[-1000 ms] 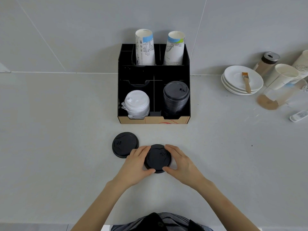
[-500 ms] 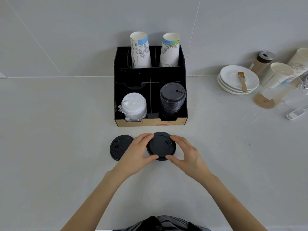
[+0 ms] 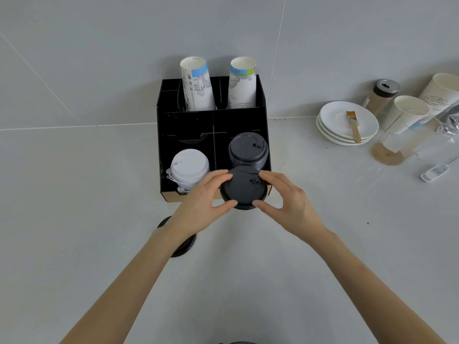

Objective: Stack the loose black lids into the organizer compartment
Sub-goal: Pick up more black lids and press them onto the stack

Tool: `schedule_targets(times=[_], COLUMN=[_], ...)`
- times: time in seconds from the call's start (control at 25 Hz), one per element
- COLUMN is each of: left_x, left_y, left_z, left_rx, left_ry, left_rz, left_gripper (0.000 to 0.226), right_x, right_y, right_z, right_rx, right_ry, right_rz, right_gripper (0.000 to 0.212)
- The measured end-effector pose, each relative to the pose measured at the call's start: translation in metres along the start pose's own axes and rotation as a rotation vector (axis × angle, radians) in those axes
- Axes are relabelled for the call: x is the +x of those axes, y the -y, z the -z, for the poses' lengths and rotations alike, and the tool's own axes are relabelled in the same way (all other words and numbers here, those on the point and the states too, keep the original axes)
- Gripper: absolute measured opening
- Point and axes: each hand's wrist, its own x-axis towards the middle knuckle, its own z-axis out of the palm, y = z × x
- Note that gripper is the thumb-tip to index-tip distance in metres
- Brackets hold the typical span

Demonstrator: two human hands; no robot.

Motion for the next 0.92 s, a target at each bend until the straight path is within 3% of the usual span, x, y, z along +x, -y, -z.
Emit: schedule_targets(times=[0.4,0.92], left_x=[0.075,0.103], left_y=[-0.007,0.008], left_z=[0.013,-0.004], left_rx=[0.136,0.112], left_ry=[-0.032,0.013], left_rz=[0.023,0.065], left_gripper=[0.063,0.062], right_x=[0.066,0.085], right_y=[-0.002,-0.019], right_z=[0.016,0.001], right_rx=[-0.063,-0.13], right_ry=[-0.107,-0.075], right_rz=[-0.02,-0.134], right_gripper=[0.053,0.054])
